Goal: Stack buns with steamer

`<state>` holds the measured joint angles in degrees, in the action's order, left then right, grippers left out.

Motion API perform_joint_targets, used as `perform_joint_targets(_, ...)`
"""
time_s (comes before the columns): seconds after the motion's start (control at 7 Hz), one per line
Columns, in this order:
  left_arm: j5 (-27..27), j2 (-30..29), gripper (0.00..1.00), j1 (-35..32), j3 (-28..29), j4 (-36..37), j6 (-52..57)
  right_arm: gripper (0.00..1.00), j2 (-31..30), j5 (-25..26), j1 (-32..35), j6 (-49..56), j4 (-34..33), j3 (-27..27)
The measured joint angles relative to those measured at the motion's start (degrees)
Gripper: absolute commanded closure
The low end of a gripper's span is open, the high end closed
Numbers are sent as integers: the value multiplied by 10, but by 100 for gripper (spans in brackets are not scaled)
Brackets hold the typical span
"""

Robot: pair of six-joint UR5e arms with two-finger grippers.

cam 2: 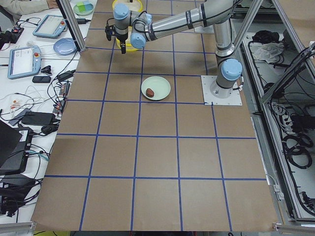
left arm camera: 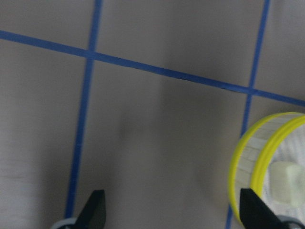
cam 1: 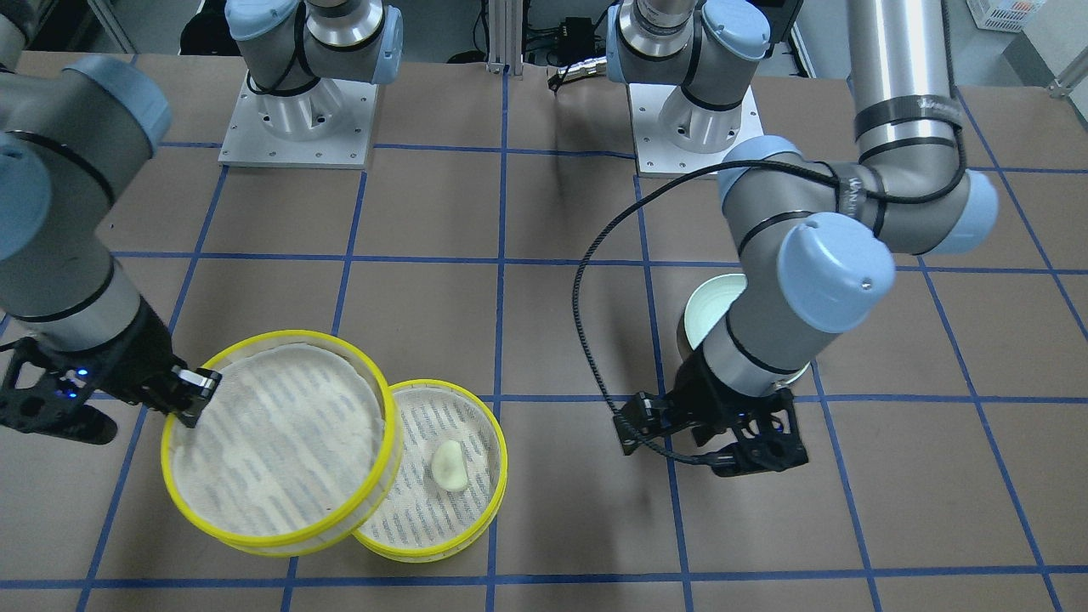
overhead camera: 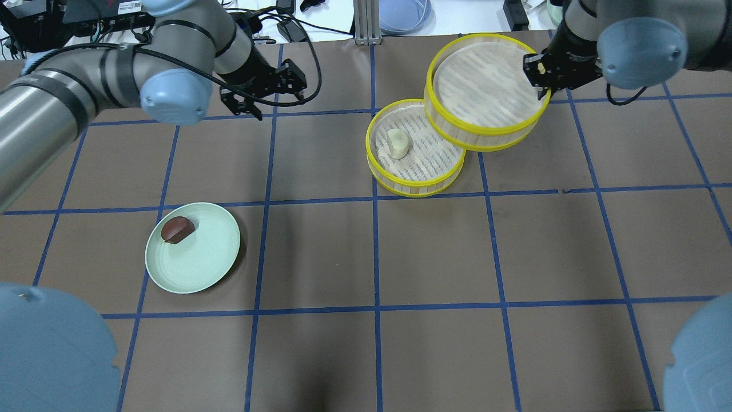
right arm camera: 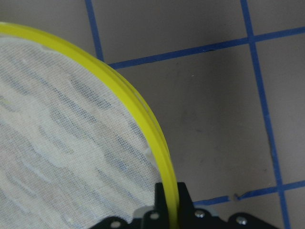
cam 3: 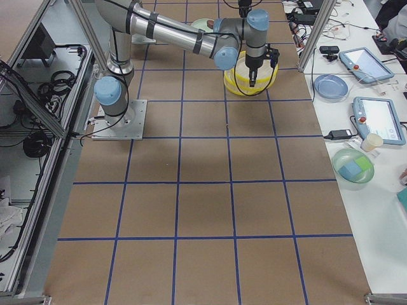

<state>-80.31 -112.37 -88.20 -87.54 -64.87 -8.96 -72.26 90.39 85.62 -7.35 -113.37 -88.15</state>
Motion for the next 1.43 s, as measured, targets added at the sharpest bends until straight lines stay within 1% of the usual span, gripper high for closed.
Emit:
perform_joint_targets(0.14, -25, 20, 0, 36, -8, -59, 52, 100, 4, 4, 32, -52, -1, -3)
perform_joint_targets(0.29, -47, 35, 0, 66, -29, -93, 98, 100, 14, 4, 48, -84, -16, -12)
perform_joint_targets(0.43, -81, 48, 0, 91, -65, -107, 146, 100, 27, 1, 55, -102, -41, -27)
perform_joint_targets(0.57, -110, 55, 0, 110, -99, -110, 203, 100, 37, -1, 62, -116, -57, -40)
perform_joint_targets(0.71, -125, 56, 1, 125, -124, -111, 262, 100, 44, 0, 73, -127, -66, -51)
perform_joint_targets(1.0, -139, 45, 2, 144, -155, -107, 361, 100, 49, 4, 89, -132, -74, -63)
perform_joint_targets(1.29, -166, 26, 2, 148, -170, -87, 413, 100, 48, 6, 90, -133, -96, -64)
perform_joint_targets(1.43, -171, 16, 15, 148, -172, -75, 421, 100, 46, 6, 90, -133, -105, -64)
